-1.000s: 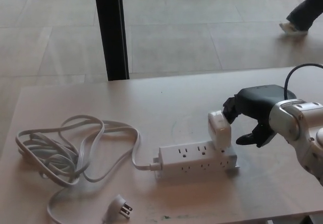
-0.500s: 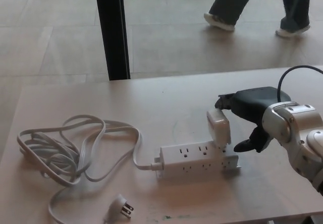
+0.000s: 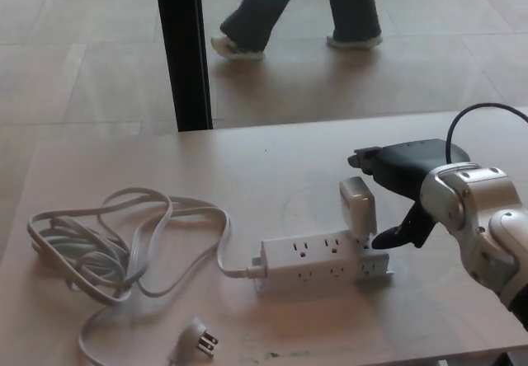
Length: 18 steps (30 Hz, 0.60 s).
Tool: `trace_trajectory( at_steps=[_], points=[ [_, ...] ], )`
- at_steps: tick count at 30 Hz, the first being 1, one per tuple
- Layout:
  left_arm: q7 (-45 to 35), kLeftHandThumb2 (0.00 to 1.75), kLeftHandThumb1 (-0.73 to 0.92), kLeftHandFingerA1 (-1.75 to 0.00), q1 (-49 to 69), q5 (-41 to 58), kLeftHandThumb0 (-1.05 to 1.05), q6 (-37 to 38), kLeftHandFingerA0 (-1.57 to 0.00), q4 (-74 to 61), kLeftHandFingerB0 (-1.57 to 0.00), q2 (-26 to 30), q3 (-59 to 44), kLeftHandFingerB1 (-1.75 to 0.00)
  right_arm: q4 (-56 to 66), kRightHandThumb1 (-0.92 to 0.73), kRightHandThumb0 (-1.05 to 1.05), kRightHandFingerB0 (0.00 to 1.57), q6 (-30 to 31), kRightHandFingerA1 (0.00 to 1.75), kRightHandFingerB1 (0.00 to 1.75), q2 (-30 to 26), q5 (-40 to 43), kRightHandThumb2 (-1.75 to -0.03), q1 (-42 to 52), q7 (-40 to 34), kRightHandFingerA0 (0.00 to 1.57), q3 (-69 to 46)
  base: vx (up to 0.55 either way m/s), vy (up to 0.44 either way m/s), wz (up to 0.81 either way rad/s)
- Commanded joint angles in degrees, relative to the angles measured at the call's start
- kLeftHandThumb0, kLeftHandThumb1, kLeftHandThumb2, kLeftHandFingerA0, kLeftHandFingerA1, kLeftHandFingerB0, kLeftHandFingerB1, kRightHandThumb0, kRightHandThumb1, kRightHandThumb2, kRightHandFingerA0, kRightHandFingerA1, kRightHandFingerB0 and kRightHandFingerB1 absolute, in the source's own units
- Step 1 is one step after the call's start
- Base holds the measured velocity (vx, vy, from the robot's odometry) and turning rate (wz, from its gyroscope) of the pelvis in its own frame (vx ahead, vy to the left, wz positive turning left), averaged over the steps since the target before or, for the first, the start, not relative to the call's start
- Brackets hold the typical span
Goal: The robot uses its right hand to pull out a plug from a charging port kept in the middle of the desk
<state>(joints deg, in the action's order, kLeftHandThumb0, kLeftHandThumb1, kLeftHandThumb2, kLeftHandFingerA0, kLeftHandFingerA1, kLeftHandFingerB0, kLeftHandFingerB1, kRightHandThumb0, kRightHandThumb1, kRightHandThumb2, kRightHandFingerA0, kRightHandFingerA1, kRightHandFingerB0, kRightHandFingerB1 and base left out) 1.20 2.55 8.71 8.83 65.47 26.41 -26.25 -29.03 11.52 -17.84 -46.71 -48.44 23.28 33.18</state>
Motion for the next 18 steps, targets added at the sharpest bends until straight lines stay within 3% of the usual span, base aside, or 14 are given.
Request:
trace_trajectory(
  at_steps=[1, 4, 5, 7, 8, 12, 15, 16, 18],
  points=[
    [-0.62, 0.61, 0.65, -0.47, 0.46, 1.07, -0.72, 1.64, -0.80, -0.10, -0.69, 0.19, -0.37, -0.42, -0.71, -0.54, -0.82, 0.16, -0.40, 1.47, 0.32, 0.34, 0.39, -0.58, -1.48, 1.36, 0.82, -0.10, 0.00, 0.000, 0.00],
    [-0.67, 0.61, 0.65, -0.46, 0.50, 1.21, -0.71, 1.57, -0.80, -0.24, -0.70, 0.20, -0.33, -0.42, -0.61, -0.54, -0.79, 0.21, -1.08, 1.37, 0.34, 0.59, 0.85, -0.57, -1.66, 1.40, 0.77, -0.25, 0.00, 0.000, 0.00],
    [-0.52, 0.61, 0.65, -0.46, 0.73, 1.02, -0.71, 1.63, -0.79, -0.51, -0.70, 0.24, -0.09, -0.42, -0.51, -0.44, -0.82, 0.16, -1.05, 1.31, 0.43, 0.89, 1.01, -0.83, -1.57, 1.25, 0.86, -0.35, 0.00, 0.000, 0.00],
    [-0.37, 0.61, 0.65, -0.46, 0.63, 1.08, -0.71, 1.83, -0.79, -0.43, -0.70, 0.16, -0.08, -0.42, -0.63, -0.44, -0.77, 0.21, -0.51, 1.29, 0.44, 1.28, 0.81, -0.81, -1.99, 1.69, 0.85, -0.21, 0.00, 0.000, 0.00],
    [-0.37, 0.61, 0.65, -0.46, 0.66, 1.09, -0.71, 2.11, -0.80, -0.36, -0.70, 0.12, -0.07, -0.42, -0.67, -0.55, -0.71, 0.28, -0.39, 1.39, 0.34, 1.52, 0.77, -0.57, -2.12, 1.78, 0.79, -0.20, 0.00, 0.000, 0.00],
    [-0.51, 0.60, 0.65, -0.46, 0.58, 1.36, -0.71, 1.98, -0.80, -0.49, -0.69, 0.16, -0.18, -0.42, -1.06, -0.55, -0.70, 0.33, -0.84, 1.33, 0.37, 1.51, 0.59, -0.57, -2.18, 1.80, 0.81, -0.15, 0.00, 0.000, 0.00],
    [-0.29, 0.61, 0.66, -0.46, 0.27, 1.29, -0.71, 1.65, -0.80, 0.02, -0.70, 0.35, -0.06, -0.42, -2.40, -0.55, -0.59, 0.43, -0.52, 1.16, 0.40, 0.68, -1.27, -0.57, -2.57, 1.99, 0.80, 0.98, 0.00, 0.000, 0.00],
    [-0.38, 0.61, 0.66, -0.47, 0.25, 1.47, -0.70, 1.74, -0.80, 0.00, -0.70, 0.27, -0.19, -0.42, -2.93, -0.43, -0.58, 0.37, -0.33, 1.02, 0.51, 0.60, -1.43, -0.81, -2.67, 1.95, 0.84, 1.07, 0.00, 0.000, 0.00],
    [-0.12, 0.61, 0.65, -0.46, -0.33, 1.49, -0.70, 1.47, -0.80, 0.68, -0.67, 0.37, -0.23, -0.41, -3.61, -0.43, -0.56, 0.38, -0.61, 0.99, 0.51, 0.41, -1.53, -0.80, -2.92, 1.67, 0.82, 1.17, 0.00, 0.000, 0.00]
  ],
)
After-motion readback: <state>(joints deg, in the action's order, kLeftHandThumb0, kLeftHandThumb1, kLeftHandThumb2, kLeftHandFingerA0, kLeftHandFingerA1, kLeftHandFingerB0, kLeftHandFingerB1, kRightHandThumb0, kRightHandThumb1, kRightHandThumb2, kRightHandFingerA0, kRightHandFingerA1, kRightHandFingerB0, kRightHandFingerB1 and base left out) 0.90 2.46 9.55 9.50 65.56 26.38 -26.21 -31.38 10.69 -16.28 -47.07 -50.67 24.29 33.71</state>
